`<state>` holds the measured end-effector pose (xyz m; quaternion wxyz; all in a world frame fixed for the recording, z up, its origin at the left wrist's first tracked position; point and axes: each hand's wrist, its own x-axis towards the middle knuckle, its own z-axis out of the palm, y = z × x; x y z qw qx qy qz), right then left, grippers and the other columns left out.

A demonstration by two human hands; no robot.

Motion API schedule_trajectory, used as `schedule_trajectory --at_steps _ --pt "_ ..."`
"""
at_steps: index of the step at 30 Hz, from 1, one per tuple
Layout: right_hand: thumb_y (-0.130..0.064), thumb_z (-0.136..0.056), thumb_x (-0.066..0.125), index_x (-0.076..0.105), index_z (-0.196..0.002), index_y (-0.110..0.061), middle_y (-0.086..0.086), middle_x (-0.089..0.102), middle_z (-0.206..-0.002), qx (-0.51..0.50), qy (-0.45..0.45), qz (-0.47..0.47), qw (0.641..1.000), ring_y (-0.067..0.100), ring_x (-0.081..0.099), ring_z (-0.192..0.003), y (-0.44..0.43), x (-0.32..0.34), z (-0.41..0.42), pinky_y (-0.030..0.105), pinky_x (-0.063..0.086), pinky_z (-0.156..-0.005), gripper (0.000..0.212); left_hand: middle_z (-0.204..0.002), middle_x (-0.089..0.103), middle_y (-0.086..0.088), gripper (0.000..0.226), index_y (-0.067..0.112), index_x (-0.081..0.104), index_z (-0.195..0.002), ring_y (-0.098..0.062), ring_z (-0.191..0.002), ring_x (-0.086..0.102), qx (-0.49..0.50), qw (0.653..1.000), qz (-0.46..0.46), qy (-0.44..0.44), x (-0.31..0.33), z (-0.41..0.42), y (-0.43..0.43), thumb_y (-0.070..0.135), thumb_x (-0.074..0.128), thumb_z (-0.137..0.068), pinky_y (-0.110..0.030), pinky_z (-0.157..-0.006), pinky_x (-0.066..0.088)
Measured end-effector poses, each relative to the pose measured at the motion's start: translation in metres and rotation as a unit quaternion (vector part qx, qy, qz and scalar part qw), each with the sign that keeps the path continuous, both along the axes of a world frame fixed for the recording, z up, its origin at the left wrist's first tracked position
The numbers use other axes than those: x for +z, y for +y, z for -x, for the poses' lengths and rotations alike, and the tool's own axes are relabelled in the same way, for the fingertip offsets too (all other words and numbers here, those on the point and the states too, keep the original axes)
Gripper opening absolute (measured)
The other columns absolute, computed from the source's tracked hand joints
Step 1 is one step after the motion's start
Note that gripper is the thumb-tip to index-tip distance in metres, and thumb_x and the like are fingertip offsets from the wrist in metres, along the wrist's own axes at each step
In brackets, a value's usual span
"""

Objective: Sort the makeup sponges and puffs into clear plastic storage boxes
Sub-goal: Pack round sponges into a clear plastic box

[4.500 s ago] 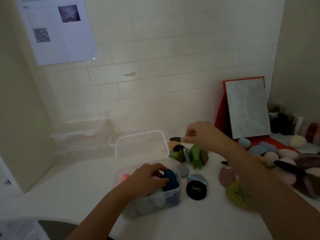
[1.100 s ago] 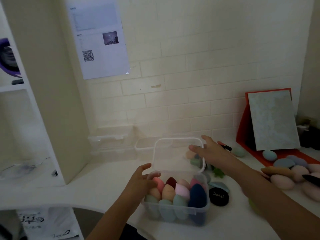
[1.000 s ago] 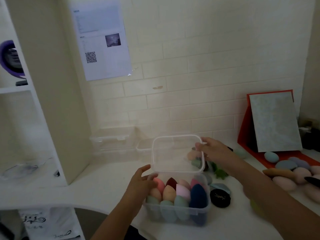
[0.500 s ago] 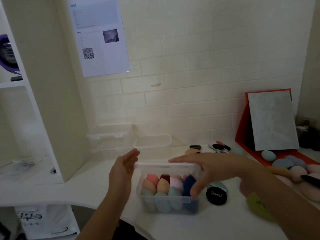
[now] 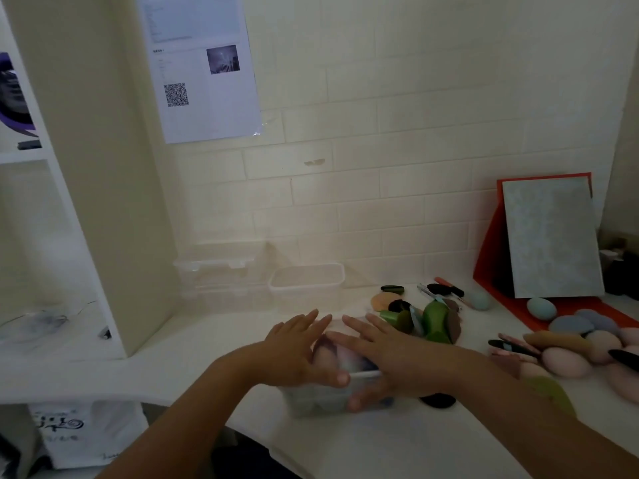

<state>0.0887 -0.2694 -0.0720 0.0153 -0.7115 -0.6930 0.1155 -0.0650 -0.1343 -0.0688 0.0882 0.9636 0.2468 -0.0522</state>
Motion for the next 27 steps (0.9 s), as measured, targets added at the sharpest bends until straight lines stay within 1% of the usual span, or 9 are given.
schedule_trajectory --at_steps 3,7,10,14,15,17,20,24,27 --pt "-0.065 -0.079 0.056 -0.012 -0.144 -0.049 -0.017 -0.023 -0.154 0.001 -0.005 -0.001 1.000 0.017 -0.023 -0.142 0.002 -0.002 -0.002 0.054 0.005 -0.117 0.096 -0.157 -0.013 0.007 0.117 0.033 -0.012 -0.147 -0.018 -0.144 -0.010 -0.004 0.999 0.014 0.046 0.009 0.000 0.001 0.068 0.065 -0.067 -0.046 -0.116 0.005" --pt "-0.061 -0.084 0.051 -0.009 -0.145 -0.046 -0.015 -0.018 -0.156 0.008 -0.020 -0.031 0.999 0.017 -0.018 -0.144 0.004 -0.006 -0.002 0.049 0.007 -0.118 0.088 -0.157 -0.008 0.004 0.121 0.028 -0.012 -0.148 -0.022 -0.144 -0.005 0.003 0.998 -0.018 0.062 0.011 -0.004 -0.005 0.061 0.071 -0.066 -0.050 -0.115 0.012" --pt "-0.060 -0.086 0.049 -0.006 -0.147 -0.042 -0.010 -0.010 -0.158 0.016 -0.040 -0.058 0.997 0.020 -0.011 -0.146 0.006 -0.008 -0.002 0.045 0.011 -0.118 0.084 -0.157 -0.007 0.001 0.117 0.026 -0.012 -0.148 -0.025 -0.144 -0.004 0.013 0.998 -0.030 0.048 0.007 -0.006 -0.008 0.057 0.070 -0.070 -0.050 -0.115 0.010" --pt "-0.063 -0.086 0.043 -0.004 -0.148 -0.038 -0.009 -0.010 -0.158 0.005 -0.062 -0.068 0.996 0.018 -0.009 -0.146 0.009 -0.011 0.002 0.048 0.022 -0.116 0.082 -0.157 -0.008 0.000 0.113 0.026 -0.012 -0.147 -0.026 -0.144 -0.006 0.015 0.999 -0.026 0.038 0.004 -0.002 -0.002 0.053 0.069 -0.073 -0.051 -0.116 0.008" --pt "-0.064 -0.085 0.041 -0.003 -0.149 -0.037 -0.009 -0.010 -0.158 0.002 -0.065 -0.075 0.995 0.018 -0.010 -0.146 0.010 -0.012 0.005 0.048 0.021 -0.116 0.082 -0.157 -0.008 0.000 0.112 0.027 -0.012 -0.147 -0.026 -0.144 -0.006 0.018 0.999 -0.025 0.038 0.003 0.000 0.001 0.053 0.068 -0.073 -0.051 -0.116 0.008" --pt "-0.065 -0.084 0.035 -0.002 -0.150 -0.033 -0.010 -0.011 -0.158 0.002 -0.055 -0.087 0.995 0.015 -0.011 -0.146 0.013 -0.014 0.013 0.040 0.011 -0.117 0.082 -0.157 -0.009 0.000 0.112 0.029 -0.012 -0.147 -0.026 -0.144 -0.007 0.027 0.999 -0.023 0.040 0.003 0.006 0.008 0.054 0.068 -0.073 -0.051 -0.116 0.008" --pt "-0.050 -0.095 0.040 0.000 -0.150 -0.031 -0.014 -0.008 -0.157 -0.001 -0.002 -0.105 0.994 0.001 -0.010 -0.142 0.015 -0.013 0.022 0.023 0.002 -0.114 0.071 -0.157 -0.012 0.001 0.106 0.040 -0.010 -0.145 -0.025 -0.144 -0.010 0.023 0.999 -0.018 0.036 0.005 0.022 0.024 0.054 0.068 -0.074 -0.050 -0.115 0.004" --pt "-0.042 -0.099 0.038 0.017 -0.149 -0.031 -0.017 0.014 -0.156 -0.025 0.056 -0.133 0.989 -0.009 0.013 -0.136 0.011 -0.008 0.016 0.013 0.012 -0.110 0.056 -0.156 -0.016 0.006 0.090 0.047 -0.005 -0.143 -0.019 -0.143 -0.014 0.006 1.000 0.005 0.004 0.002 0.044 0.046 0.055 0.060 -0.080 -0.049 -0.114 -0.003" --pt "-0.044 -0.098 0.039 0.023 -0.147 -0.035 -0.017 0.018 -0.155 -0.073 0.040 -0.147 0.986 -0.001 0.018 -0.140 0.013 -0.011 0.003 0.019 0.015 -0.113 0.053 -0.156 -0.013 0.008 0.082 0.048 0.000 -0.141 -0.019 -0.144 -0.011 0.016 1.000 -0.011 -0.019 -0.001 0.048 0.062 0.056 0.055 -0.082 -0.050 -0.115 -0.002"
